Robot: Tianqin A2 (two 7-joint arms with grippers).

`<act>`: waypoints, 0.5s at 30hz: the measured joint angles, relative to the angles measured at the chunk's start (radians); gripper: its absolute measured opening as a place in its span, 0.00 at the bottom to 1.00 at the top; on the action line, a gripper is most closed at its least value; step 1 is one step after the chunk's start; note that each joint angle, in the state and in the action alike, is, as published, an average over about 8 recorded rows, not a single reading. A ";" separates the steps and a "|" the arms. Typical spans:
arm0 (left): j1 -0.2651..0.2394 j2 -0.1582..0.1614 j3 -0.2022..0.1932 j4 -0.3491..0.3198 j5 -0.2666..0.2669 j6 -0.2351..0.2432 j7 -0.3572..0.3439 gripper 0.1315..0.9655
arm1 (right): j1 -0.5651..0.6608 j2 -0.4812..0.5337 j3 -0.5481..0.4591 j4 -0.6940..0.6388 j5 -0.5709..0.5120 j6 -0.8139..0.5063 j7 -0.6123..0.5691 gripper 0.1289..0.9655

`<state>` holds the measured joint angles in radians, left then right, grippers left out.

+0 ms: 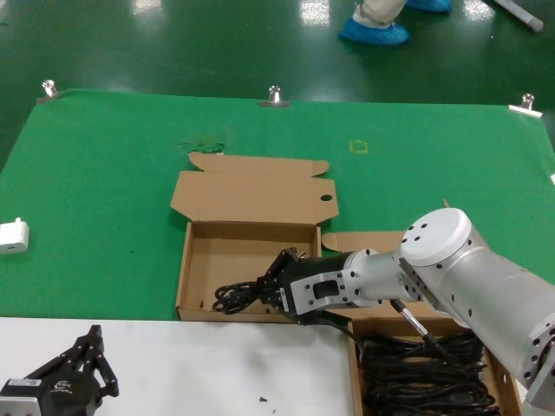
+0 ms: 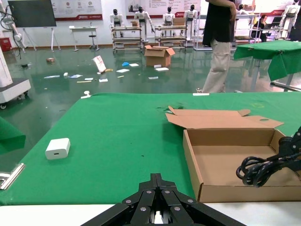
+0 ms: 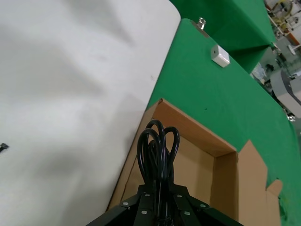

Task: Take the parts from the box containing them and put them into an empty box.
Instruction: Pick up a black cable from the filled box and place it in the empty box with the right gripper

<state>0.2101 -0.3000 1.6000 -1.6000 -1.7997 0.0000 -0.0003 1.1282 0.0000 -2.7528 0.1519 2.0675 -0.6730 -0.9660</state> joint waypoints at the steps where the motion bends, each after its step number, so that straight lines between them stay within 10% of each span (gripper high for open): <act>1: 0.000 0.000 0.000 0.000 0.000 0.000 0.000 0.01 | 0.000 0.000 0.000 0.000 0.003 0.003 0.000 0.05; 15: 0.000 0.000 0.000 0.000 0.000 0.000 0.000 0.01 | 0.004 0.000 0.000 0.021 0.030 0.055 0.004 0.05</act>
<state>0.2101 -0.3000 1.6000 -1.6000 -1.7997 0.0000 -0.0003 1.1326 0.0000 -2.7529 0.1725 2.0977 -0.6182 -0.9616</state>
